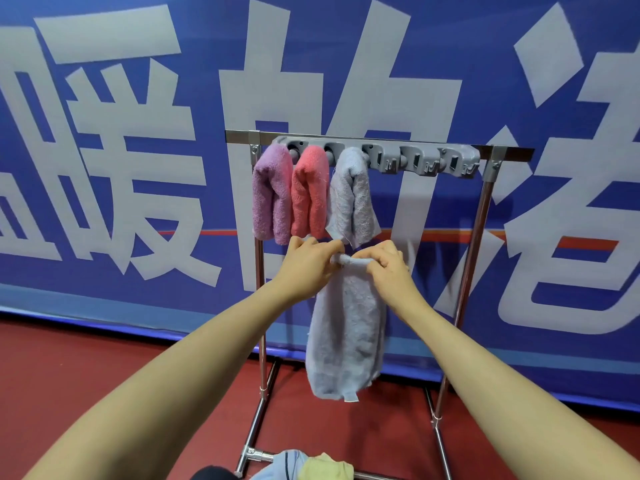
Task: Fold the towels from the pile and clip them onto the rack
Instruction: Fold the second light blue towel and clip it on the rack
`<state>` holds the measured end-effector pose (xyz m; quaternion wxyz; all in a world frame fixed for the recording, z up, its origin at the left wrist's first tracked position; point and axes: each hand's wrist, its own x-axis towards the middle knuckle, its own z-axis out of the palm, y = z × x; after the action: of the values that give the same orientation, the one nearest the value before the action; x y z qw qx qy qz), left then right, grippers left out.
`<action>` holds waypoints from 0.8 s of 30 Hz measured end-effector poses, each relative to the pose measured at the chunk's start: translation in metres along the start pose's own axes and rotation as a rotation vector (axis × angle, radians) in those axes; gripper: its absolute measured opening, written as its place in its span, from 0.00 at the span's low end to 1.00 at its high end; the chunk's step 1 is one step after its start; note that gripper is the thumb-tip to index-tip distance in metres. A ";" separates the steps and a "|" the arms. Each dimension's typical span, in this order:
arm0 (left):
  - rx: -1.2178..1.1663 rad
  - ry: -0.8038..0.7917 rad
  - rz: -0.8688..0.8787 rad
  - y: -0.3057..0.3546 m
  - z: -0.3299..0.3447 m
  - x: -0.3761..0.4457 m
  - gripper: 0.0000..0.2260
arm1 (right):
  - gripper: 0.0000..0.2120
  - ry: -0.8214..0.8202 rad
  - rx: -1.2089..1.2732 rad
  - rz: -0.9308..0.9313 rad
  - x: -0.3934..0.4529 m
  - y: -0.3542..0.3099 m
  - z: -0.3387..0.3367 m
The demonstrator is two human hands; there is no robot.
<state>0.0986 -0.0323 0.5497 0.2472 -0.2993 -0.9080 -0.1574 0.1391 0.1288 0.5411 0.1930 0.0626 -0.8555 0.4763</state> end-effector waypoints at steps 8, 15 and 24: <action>0.012 0.136 0.115 0.004 -0.010 -0.001 0.09 | 0.13 -0.038 0.033 -0.015 0.004 0.012 -0.005; 0.026 0.077 0.255 -0.003 -0.019 0.003 0.09 | 0.09 0.005 0.046 -0.100 0.014 0.014 -0.006; -0.057 -0.015 0.278 -0.006 -0.024 0.005 0.07 | 0.16 -0.102 -0.005 -0.193 0.011 0.020 -0.015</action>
<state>0.1001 -0.0447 0.5714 0.2514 -0.4303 -0.8548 -0.1449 0.1276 0.1534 0.5365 0.1946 0.1684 -0.8553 0.4497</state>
